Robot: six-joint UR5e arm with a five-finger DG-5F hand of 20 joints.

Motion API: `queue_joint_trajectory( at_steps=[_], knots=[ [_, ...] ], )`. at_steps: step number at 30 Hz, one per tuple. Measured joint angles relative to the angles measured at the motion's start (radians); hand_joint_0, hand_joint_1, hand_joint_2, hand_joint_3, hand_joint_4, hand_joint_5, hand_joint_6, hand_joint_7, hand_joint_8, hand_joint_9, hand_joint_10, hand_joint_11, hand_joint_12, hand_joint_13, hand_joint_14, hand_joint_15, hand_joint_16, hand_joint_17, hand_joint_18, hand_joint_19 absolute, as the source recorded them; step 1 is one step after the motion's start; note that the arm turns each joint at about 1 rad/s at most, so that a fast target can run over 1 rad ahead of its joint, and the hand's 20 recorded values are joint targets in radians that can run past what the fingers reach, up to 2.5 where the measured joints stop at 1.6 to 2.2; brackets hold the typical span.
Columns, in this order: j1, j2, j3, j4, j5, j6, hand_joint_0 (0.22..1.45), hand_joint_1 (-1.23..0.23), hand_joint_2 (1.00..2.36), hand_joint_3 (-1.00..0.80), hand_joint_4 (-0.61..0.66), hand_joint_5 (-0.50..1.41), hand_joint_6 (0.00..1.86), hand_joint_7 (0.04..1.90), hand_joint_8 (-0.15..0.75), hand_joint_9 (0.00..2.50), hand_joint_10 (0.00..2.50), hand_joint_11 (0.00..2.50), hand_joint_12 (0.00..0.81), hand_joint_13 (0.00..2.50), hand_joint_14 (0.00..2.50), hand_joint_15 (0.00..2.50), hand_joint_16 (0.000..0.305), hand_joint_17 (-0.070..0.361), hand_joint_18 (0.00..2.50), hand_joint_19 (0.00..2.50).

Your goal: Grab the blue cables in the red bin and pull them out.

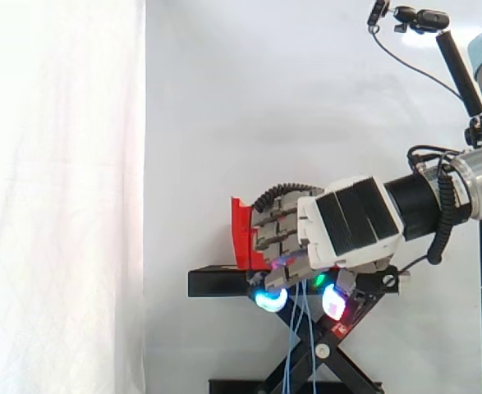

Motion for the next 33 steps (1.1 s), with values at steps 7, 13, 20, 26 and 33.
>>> queue_joint_trajectory(
  at_steps=[7, 13, 20, 26, 33],
  knots=[
    [-0.013, 0.000, -0.081, 0.077, 0.005, 0.096, 0.74, -0.99, 1.00, -1.00, 0.14, 0.63, 0.01, 0.68, 0.286, 0.76, 0.02, 1.05, 0.403, 0.62, 0.02, 0.51, 0.057, 0.127, 0.38, 0.39],
    [-0.031, 0.000, -0.092, 0.060, -0.003, 0.251, 0.74, -0.99, 1.00, -1.00, 0.15, 0.64, 0.00, 0.68, 0.287, 0.76, 0.02, 1.04, 0.401, 0.62, 0.02, 0.51, 0.056, 0.127, 0.38, 0.39],
    [-0.056, 0.000, -0.093, 0.063, -0.046, 0.346, 0.75, -0.99, 1.00, -1.00, 0.15, 0.64, 0.01, 0.67, 0.290, 0.77, 0.02, 1.04, 0.400, 0.62, 0.02, 0.51, 0.056, 0.127, 0.39, 0.39],
    [-0.060, 0.000, -0.093, 0.102, -0.065, 0.234, 0.75, -0.99, 1.00, -1.00, 0.16, 0.64, 0.01, 0.64, 0.287, 0.77, 0.02, 1.04, 0.400, 0.62, 0.02, 0.51, 0.056, 0.126, 0.39, 0.38],
    [-0.062, 0.001, -0.074, 0.110, -0.068, 0.075, 0.75, -0.99, 1.00, -1.00, 0.16, 0.61, 0.01, 0.61, 0.285, 0.76, 0.02, 1.04, 0.399, 0.62, 0.02, 0.51, 0.056, 0.126, 0.38, 0.39]
  ],
)
